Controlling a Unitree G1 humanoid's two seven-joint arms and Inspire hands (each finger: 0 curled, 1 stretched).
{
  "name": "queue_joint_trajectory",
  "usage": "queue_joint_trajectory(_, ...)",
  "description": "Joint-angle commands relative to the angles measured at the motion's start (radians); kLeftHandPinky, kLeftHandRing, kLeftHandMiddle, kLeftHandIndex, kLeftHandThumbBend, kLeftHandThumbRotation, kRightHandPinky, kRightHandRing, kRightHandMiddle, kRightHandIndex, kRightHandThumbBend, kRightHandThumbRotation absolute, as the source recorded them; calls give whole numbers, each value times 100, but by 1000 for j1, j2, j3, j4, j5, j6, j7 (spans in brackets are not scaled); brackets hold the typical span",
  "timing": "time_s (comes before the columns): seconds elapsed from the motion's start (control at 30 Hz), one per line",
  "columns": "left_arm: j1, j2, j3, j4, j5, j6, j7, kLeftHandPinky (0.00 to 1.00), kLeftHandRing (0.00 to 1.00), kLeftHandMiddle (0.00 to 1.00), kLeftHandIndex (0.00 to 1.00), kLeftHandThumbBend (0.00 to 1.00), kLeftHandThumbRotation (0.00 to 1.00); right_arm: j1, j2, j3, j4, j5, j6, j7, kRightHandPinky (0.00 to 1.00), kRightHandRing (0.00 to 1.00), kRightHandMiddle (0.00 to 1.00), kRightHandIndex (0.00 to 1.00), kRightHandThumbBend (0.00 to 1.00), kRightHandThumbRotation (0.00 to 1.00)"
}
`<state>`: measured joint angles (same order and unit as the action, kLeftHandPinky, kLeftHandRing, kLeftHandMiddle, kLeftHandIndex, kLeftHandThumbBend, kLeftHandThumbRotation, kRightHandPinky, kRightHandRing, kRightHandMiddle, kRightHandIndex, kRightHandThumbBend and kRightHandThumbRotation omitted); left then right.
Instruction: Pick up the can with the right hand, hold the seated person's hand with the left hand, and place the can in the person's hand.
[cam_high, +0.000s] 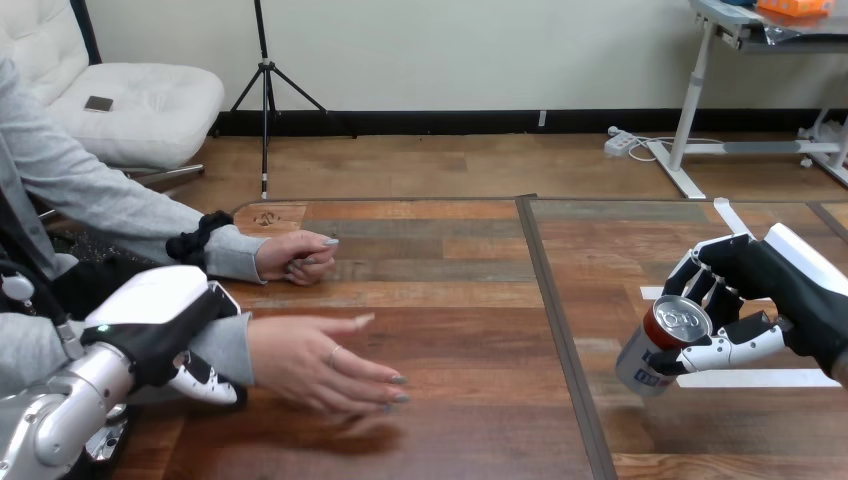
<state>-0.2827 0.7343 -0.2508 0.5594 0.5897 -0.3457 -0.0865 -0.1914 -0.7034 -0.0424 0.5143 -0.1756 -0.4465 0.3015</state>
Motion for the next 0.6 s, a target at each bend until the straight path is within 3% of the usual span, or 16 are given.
queue_joint_trajectory(0.0, -64, 8, 95, -125, -58, -21, 55, 13, 19, 25, 26, 64, 0, -109, 20, -14, -34, 0, -3, -40, 27, 31, 37, 41, 84, 0)
queue_joint_trajectory(0.4, -54, -1, 133, -160, -102, -63, 61, 12, 17, 23, 24, 63, 0, -131, 45, -5, -31, -13, 2, -57, 28, 32, 38, 41, 83, 0)
queue_joint_trajectory(0.57, -47, -8, 143, -189, -111, -56, 55, 12, 16, 22, 24, 63, 0, -144, 57, -1, -26, -15, -4, -58, 28, 32, 37, 41, 83, 0)
